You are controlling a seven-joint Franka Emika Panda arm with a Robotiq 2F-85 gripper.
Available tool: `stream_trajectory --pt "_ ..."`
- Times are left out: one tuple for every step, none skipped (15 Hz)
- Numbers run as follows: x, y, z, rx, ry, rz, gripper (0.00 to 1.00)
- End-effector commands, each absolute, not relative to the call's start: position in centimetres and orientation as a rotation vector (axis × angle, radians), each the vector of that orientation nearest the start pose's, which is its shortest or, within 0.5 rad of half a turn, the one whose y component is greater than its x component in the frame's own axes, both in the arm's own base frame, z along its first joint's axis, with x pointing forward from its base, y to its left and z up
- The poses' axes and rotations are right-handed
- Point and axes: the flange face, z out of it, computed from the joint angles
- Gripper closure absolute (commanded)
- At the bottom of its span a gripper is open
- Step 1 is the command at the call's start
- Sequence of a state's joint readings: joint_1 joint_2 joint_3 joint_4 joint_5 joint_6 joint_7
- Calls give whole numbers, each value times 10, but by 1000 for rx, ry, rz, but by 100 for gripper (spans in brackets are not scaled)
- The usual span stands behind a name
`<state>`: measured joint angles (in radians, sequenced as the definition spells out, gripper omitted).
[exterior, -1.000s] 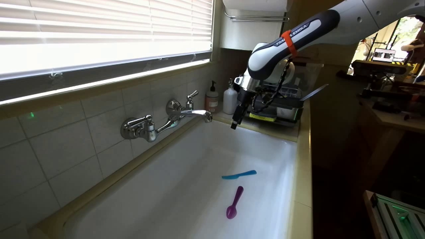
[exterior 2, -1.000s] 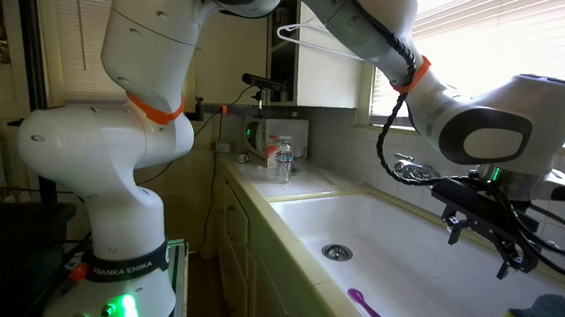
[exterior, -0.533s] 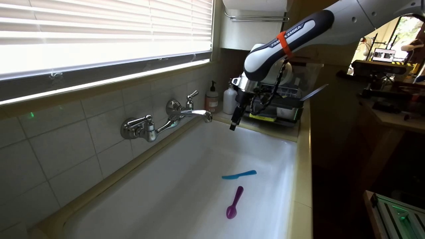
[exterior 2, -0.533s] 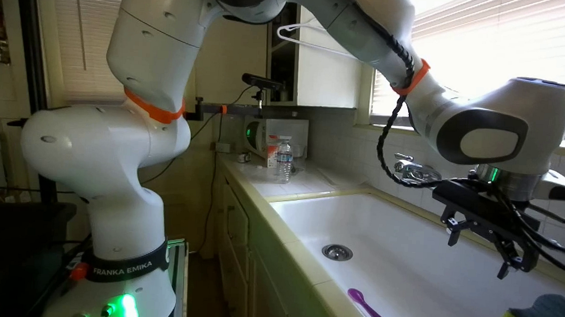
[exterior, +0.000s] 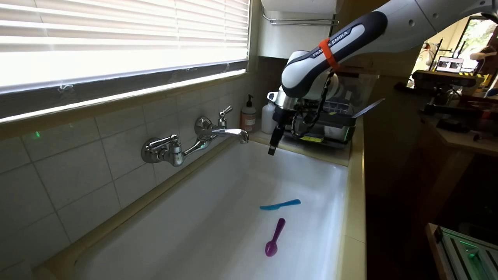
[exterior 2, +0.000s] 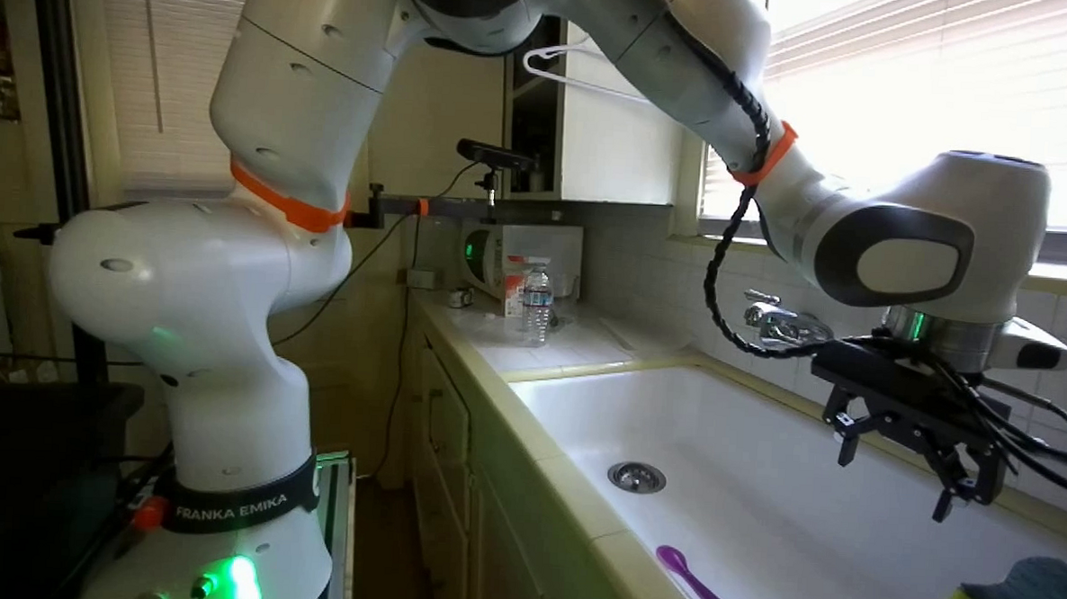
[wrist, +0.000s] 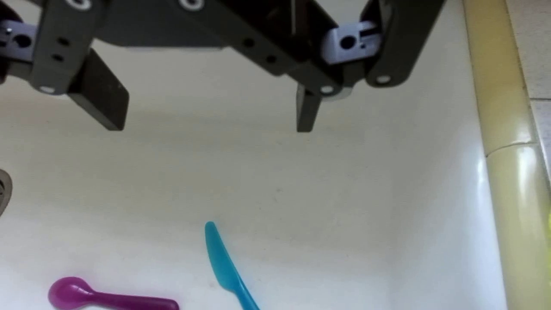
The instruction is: Put the spoon on the drying rack
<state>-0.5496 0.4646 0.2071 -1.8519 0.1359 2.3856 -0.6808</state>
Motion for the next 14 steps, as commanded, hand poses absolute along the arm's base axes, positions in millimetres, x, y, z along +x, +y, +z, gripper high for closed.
stream_trajectory --pt "609 -226 285 -2988 -328 -238 0" --pt "609 -227 285 -2988 -328 -238 0" --pt "609 -227 285 -2988 -328 -238 0" --pt "603 -212 277 -2994 -338 -240 0" --pt "601 -203 272 -2993 -351 -235 0" --pt "594 -182 262 -2991 -395 -202 0" --pt "590 -167 255 -2991 -418 -180 0" --pt "582 -146 245 -2982 -466 -157 0" --pt "577 -126 235 -2976 -508 -138 0" --pt "569 -106 224 -2968 -543 -123 0" --pt "561 -87 215 -2957 -606 -113 0" --pt "552 -70 207 -2951 -661 -92 0" --pt "544 -55 198 -2934 -740 -82 0" --pt "536 -43 191 -2937 -798 -62 0"
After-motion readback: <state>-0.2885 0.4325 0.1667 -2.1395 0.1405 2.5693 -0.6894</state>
